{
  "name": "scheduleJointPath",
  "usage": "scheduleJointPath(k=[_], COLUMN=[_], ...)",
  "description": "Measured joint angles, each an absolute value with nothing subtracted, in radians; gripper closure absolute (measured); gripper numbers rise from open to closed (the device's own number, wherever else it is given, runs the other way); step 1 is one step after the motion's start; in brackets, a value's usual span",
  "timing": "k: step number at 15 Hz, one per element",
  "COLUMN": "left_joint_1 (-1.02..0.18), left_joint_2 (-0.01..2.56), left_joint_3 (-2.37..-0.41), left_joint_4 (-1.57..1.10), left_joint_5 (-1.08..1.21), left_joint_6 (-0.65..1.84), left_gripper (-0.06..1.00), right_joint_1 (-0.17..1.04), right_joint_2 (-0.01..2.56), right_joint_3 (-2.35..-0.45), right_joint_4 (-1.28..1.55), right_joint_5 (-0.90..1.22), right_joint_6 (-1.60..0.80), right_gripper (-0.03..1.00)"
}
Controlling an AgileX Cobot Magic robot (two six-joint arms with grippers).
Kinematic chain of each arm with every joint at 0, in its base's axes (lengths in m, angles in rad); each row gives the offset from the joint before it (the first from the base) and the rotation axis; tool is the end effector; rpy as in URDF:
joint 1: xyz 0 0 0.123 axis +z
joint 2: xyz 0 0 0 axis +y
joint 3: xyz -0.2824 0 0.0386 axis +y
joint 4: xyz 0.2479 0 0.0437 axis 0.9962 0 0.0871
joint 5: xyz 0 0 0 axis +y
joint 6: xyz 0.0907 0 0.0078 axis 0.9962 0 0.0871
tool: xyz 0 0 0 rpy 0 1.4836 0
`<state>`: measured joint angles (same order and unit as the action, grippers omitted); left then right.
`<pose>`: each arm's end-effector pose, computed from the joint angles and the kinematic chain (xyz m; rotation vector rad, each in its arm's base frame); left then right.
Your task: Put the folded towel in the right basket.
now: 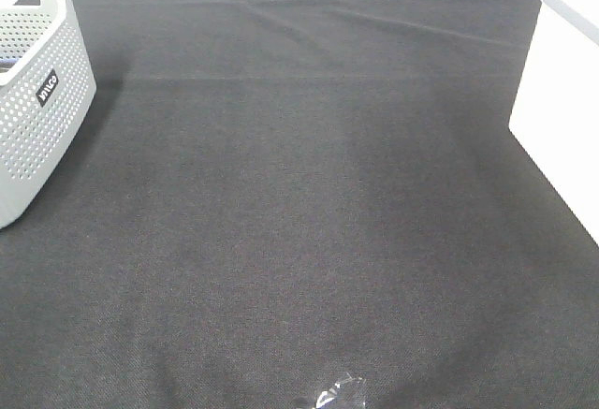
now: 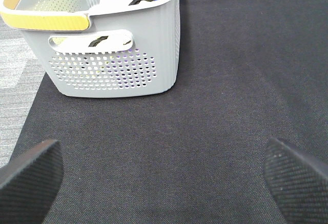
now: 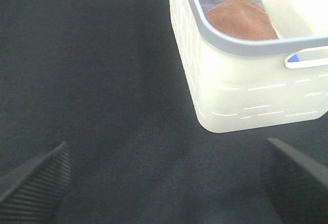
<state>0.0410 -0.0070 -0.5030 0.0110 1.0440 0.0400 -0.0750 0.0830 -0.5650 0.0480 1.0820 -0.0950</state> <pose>-0.0056 0.0006 0.2793 -0.0015 2.0181 0.0646 0.0007 0.0038 0.2938 -0.0232 2.0828 -0.0457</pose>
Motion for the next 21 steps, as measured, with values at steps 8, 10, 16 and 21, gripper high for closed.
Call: scheduleJointPath(k=[8,10,16,21], left_joint_1=[0.041,0.041,0.041,0.041], left_joint_2=[-0.007,-0.007,-0.007,-0.007], left_joint_3=[-0.503,-0.503,-0.503,-0.503], left_joint_4=[0.011,0.011,0.011,0.011], left_joint_5=[1.044,1.044,1.044,1.044], left_joint_6=[0.04,0.04,0.04,0.04], left_gripper=[-0.05,-0.05,-0.05,-0.05], right_joint_1=[-0.073,-0.073,-0.073,-0.06], right_joint_2=[-0.004,-0.004,-0.004,-0.004], right_joint_3=[-0.504,-0.504,-0.504,-0.504], right_joint_4=[0.05,0.05,0.05,0.059], right_joint_5=[1.075,1.075,1.075,1.075], right_joint_6=[-0.087,-0.087,-0.087,-0.087], right_gripper=[0.0,0.0,0.0,0.0])
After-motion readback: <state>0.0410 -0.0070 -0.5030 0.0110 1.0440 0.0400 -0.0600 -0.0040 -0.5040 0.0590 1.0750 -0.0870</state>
